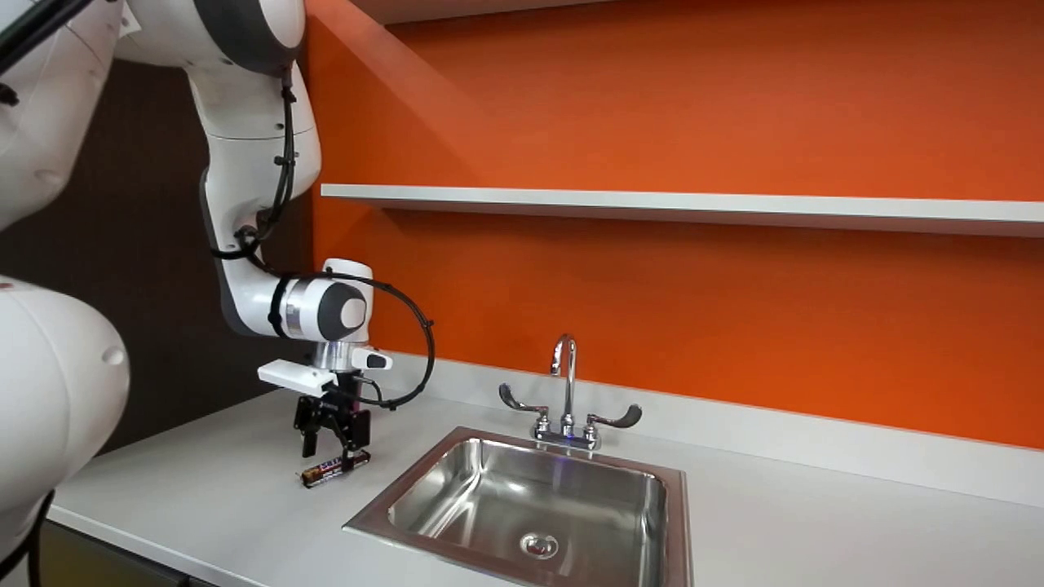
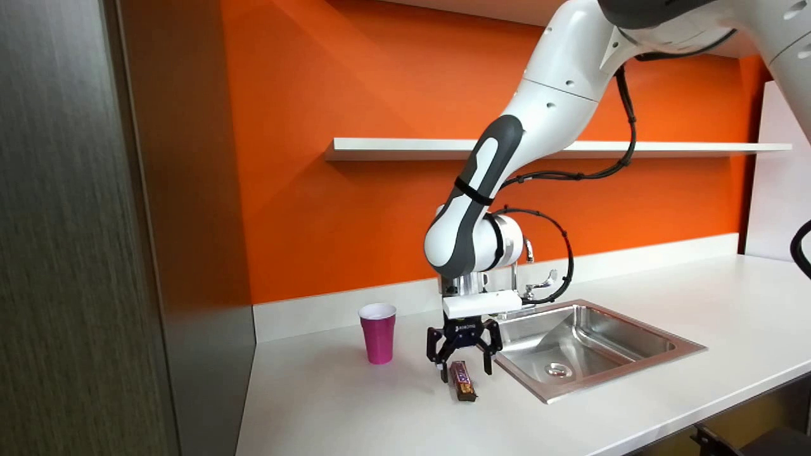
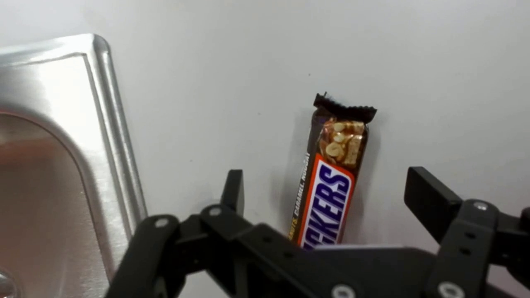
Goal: Place the brown packet in the sink.
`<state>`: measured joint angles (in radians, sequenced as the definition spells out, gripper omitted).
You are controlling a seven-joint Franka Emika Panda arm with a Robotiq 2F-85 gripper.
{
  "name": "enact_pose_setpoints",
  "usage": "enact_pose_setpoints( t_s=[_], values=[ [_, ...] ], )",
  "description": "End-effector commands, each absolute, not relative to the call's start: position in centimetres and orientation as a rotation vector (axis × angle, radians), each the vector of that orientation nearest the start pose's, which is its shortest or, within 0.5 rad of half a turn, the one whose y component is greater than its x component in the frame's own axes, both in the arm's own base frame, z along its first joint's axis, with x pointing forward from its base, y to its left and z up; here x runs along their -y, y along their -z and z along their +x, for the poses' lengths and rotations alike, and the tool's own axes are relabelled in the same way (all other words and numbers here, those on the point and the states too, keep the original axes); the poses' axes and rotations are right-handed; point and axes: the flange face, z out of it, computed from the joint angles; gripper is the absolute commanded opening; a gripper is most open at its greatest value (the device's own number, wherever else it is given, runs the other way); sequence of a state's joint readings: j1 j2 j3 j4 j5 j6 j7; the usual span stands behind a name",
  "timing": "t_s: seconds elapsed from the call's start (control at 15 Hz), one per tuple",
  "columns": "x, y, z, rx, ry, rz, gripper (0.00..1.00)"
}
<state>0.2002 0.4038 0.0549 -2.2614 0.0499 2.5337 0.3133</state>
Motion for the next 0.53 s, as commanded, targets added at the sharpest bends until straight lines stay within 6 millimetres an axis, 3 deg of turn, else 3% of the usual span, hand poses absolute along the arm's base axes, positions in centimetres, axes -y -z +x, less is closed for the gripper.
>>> enact_pose_setpoints(
  t_s=[0.0, 0.47],
  values=[
    [-13.53, -16.72, 51.28, -0.193, -0.193, -3.138, 1.0],
    [-13.44, -16.21, 51.57, -0.21, -0.193, -3.14, 1.0]
  ],
)
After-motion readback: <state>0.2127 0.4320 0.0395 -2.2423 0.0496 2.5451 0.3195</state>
